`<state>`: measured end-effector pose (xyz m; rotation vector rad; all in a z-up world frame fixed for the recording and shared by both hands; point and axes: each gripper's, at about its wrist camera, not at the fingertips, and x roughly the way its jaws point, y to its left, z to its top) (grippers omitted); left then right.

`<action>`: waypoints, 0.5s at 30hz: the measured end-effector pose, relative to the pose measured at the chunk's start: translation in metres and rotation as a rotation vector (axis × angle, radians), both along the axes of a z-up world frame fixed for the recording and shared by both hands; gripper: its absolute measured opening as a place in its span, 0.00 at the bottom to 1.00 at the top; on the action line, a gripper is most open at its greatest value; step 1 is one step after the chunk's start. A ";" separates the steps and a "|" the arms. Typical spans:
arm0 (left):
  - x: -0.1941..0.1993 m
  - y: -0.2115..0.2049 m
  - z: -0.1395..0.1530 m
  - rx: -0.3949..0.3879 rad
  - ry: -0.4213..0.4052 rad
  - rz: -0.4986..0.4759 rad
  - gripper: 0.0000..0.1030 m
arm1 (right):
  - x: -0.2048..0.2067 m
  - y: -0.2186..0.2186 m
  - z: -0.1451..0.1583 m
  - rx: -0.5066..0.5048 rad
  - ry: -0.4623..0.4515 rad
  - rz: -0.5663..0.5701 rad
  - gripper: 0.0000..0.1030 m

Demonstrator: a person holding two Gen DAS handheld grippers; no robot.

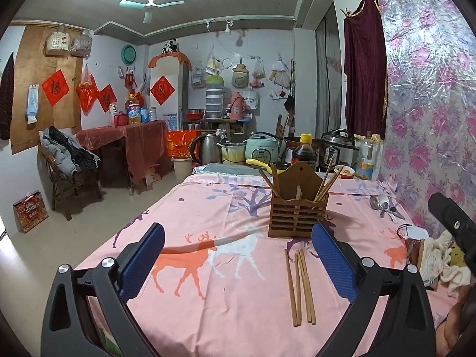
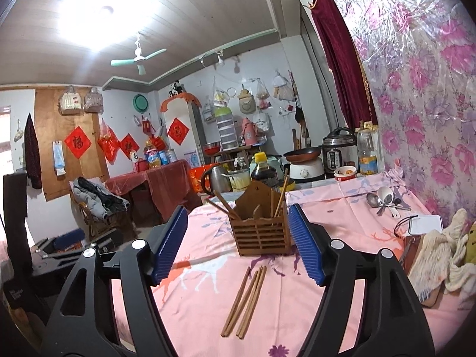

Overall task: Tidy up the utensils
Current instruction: 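Move both open tools back down to the remaining chopsticks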

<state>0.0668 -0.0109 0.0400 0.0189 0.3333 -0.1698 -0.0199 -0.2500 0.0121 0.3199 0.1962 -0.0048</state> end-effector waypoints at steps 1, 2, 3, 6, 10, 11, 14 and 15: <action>-0.001 0.000 -0.002 0.003 0.003 0.000 0.94 | 0.000 0.000 -0.003 -0.005 0.007 0.000 0.67; 0.000 0.000 -0.005 0.006 0.008 -0.001 0.94 | 0.000 0.001 -0.005 -0.008 0.013 0.001 0.67; 0.000 0.000 -0.007 0.009 0.012 -0.001 0.94 | 0.000 0.002 -0.009 -0.011 0.021 0.001 0.67; 0.007 -0.001 -0.018 0.017 0.040 0.000 0.94 | 0.003 0.002 -0.020 -0.017 0.051 0.001 0.67; 0.019 0.003 -0.040 0.017 0.107 0.011 0.94 | 0.008 0.001 -0.038 -0.020 0.103 0.002 0.67; 0.022 0.006 -0.047 0.016 0.127 0.016 0.94 | 0.010 0.001 -0.046 -0.021 0.125 0.003 0.67; 0.034 0.014 -0.071 0.020 0.198 0.033 0.94 | 0.017 0.001 -0.067 -0.035 0.189 0.006 0.67; 0.038 0.017 -0.080 0.023 0.220 0.040 0.94 | 0.020 0.003 -0.076 -0.043 0.215 0.008 0.67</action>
